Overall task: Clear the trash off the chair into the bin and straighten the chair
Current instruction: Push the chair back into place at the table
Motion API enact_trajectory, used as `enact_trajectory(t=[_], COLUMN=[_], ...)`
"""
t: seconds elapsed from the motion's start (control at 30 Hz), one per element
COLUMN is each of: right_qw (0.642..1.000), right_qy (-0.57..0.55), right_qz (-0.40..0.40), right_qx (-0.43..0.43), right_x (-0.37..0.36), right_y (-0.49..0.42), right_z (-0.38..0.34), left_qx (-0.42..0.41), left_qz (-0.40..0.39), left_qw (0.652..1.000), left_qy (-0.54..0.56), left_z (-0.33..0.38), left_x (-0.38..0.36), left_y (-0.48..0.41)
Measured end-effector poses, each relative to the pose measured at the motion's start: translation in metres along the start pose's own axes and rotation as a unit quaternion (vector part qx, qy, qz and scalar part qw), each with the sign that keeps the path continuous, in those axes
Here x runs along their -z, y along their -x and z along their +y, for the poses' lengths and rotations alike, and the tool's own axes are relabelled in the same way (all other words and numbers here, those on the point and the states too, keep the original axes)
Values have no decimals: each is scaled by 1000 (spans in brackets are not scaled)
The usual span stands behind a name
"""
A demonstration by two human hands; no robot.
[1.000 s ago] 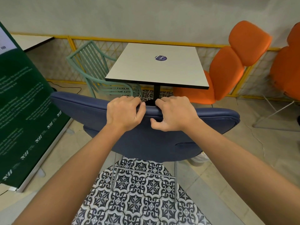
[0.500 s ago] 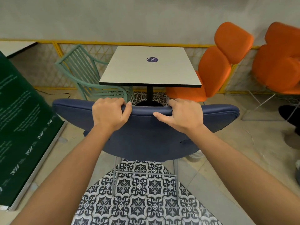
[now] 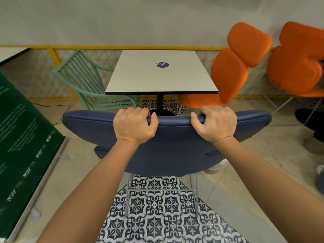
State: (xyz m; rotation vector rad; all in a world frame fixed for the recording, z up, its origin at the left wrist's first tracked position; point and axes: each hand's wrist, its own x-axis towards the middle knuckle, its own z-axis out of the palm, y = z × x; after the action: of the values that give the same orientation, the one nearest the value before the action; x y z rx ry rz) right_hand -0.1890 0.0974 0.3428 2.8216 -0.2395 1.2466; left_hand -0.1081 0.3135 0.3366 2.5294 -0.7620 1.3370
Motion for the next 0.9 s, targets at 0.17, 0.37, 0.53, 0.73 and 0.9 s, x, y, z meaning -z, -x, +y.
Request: enact_trajectory(t=[0.17, 0.37, 0.53, 0.73, 0.9], right_qw=[1000, 1000, 1000, 1000, 1000], right_qy=[-3, 0, -3, -8, -10], right_qz=[10, 13, -5, -9, -17], right_qx=[-1, 2, -8, -16, -19], right_x=[-7, -17, -24, -34, -44], right_y=[-6, -14, -21, -32, -40], right_z=[4, 8, 11, 15, 18], left_qx=[-9, -8, -8, -10, -7], left_qz=[9, 14, 14, 25, 20], left_qw=[1000, 1000, 1000, 1000, 1000], left_qy=[1, -11, -11, -12, -15], left_z=[0, -2, -2, -4, -5], left_x=[-9, -22, -33, -46, -57], left_y=[-5, -11, -17, -28, -35])
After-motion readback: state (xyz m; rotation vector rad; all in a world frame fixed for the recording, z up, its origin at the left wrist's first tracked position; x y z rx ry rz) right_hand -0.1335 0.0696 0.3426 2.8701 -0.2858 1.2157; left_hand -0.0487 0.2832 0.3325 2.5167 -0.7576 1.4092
